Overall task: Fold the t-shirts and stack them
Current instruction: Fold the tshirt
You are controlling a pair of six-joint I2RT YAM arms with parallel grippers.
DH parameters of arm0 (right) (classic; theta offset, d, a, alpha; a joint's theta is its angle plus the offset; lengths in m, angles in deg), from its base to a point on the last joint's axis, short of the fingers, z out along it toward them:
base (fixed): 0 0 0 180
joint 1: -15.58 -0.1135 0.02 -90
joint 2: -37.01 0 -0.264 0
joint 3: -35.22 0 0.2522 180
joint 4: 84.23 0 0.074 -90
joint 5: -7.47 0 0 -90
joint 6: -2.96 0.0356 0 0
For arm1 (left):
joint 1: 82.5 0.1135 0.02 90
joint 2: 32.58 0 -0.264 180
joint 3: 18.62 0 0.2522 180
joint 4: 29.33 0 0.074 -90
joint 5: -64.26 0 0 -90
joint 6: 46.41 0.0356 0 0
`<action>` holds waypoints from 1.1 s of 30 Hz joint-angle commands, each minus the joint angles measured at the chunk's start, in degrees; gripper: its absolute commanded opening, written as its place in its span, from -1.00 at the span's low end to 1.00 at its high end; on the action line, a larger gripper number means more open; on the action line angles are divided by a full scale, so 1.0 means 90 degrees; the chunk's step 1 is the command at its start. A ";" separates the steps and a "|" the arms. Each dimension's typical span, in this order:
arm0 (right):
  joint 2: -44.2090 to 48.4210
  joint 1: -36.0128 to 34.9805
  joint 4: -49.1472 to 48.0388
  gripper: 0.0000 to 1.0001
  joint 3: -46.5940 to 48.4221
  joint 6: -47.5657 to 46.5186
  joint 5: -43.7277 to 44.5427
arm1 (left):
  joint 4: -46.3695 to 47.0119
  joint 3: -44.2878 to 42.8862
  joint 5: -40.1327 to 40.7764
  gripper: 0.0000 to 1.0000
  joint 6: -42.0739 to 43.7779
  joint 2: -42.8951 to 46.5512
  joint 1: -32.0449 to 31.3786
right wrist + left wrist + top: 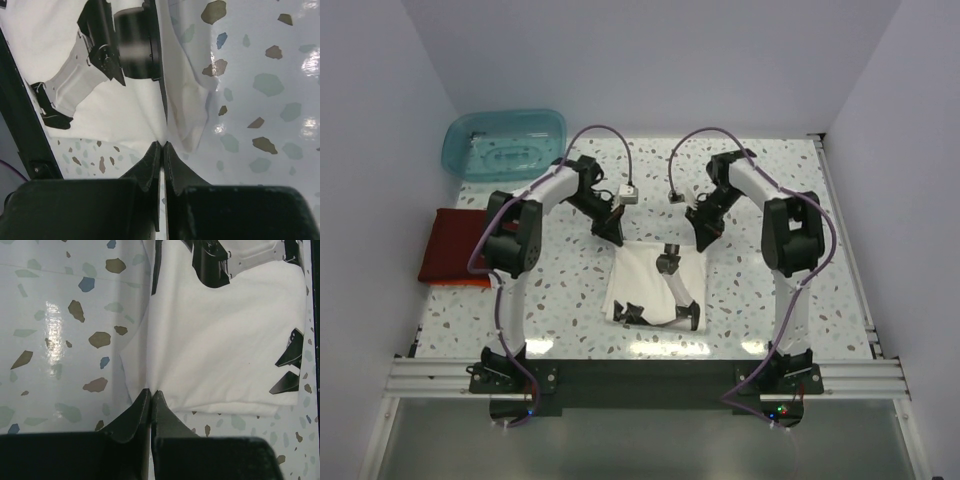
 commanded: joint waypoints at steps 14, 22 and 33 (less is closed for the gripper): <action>-0.0243 0.0268 -0.0955 -1.00 0.0785 0.0871 0.1364 | 0.0657 -0.0886 0.0780 -1.00 -0.0810 -0.0353 0.0469; -0.1005 0.0278 -0.1845 -1.00 0.1567 0.1545 0.2077 | 0.1916 -0.1501 0.1629 -1.00 -0.1563 -0.1056 0.0479; 0.0652 0.0307 -0.2432 0.12 0.1364 0.3127 0.0908 | 0.3090 -0.0685 0.0580 0.01 -0.3788 0.0464 0.0840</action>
